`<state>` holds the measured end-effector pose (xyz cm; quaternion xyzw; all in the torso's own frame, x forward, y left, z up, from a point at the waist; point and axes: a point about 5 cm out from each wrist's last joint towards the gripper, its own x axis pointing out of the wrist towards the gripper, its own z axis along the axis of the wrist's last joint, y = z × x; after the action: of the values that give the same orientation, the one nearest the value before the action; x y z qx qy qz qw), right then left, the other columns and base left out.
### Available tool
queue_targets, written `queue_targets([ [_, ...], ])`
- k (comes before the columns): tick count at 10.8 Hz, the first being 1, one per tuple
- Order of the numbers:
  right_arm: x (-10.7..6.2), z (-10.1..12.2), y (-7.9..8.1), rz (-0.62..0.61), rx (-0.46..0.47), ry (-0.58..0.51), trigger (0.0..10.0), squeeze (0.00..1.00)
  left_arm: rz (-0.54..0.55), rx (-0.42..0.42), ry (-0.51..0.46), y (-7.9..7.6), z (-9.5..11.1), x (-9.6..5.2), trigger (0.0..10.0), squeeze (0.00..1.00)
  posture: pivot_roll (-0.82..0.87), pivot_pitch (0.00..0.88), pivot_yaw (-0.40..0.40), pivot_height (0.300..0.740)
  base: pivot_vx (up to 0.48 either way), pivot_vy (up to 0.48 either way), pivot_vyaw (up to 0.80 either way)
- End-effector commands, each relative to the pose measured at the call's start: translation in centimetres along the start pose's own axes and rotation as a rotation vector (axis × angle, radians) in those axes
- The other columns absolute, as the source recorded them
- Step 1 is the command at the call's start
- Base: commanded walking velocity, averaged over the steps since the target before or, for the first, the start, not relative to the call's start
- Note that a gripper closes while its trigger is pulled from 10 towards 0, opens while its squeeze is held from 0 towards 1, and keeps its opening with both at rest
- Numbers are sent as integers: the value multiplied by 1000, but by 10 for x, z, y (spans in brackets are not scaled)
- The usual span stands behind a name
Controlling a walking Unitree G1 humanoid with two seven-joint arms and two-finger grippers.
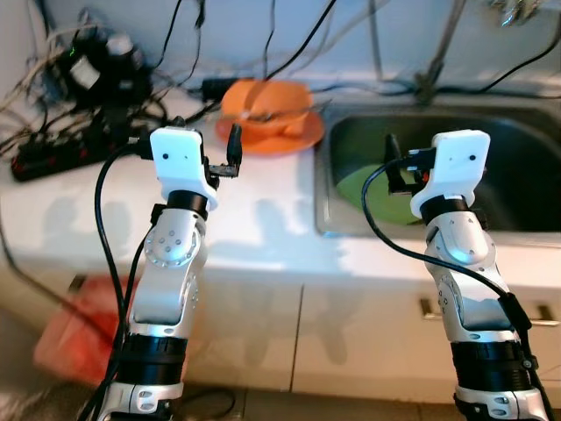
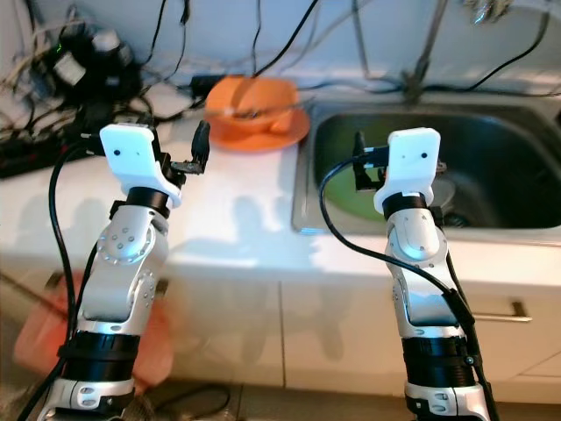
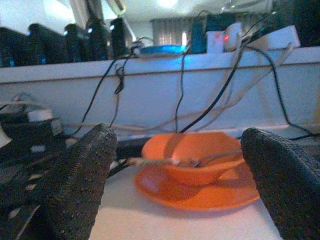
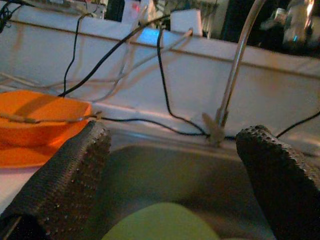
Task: Kitchen organization
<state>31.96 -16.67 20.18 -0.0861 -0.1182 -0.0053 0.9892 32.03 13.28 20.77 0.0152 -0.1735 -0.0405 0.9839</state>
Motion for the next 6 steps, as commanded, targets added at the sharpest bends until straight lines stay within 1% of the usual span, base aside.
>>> queue_targets([
  [1, -1, 4, -1, 7, -24, -23, 10000, 0, -17, 8, -3, -2, 3, 1, 10000, 0, 94, 0, 30, 740, 412, 0, 0],
  [2, -1, 3, -3, 2, -28, -20, 10000, 0, -16, 0, 0, -3, 4, 2, 10000, 0, 93, 0, 31, 740, 416, 0, 0],
  [4, 0, 4, -2, -2, -26, -20, 10000, 0, -20, -13, 12, -6, 3, 1, 10000, 0, 93, 0, 32, 740, 373, 0, 0],
  [6, -1, 2, 0, 0, -24, -17, 10000, 0, -8, -2, 15, -4, 2, 0, 10000, 0, 96, 0, 35, 740, 324, 0, 0],
])
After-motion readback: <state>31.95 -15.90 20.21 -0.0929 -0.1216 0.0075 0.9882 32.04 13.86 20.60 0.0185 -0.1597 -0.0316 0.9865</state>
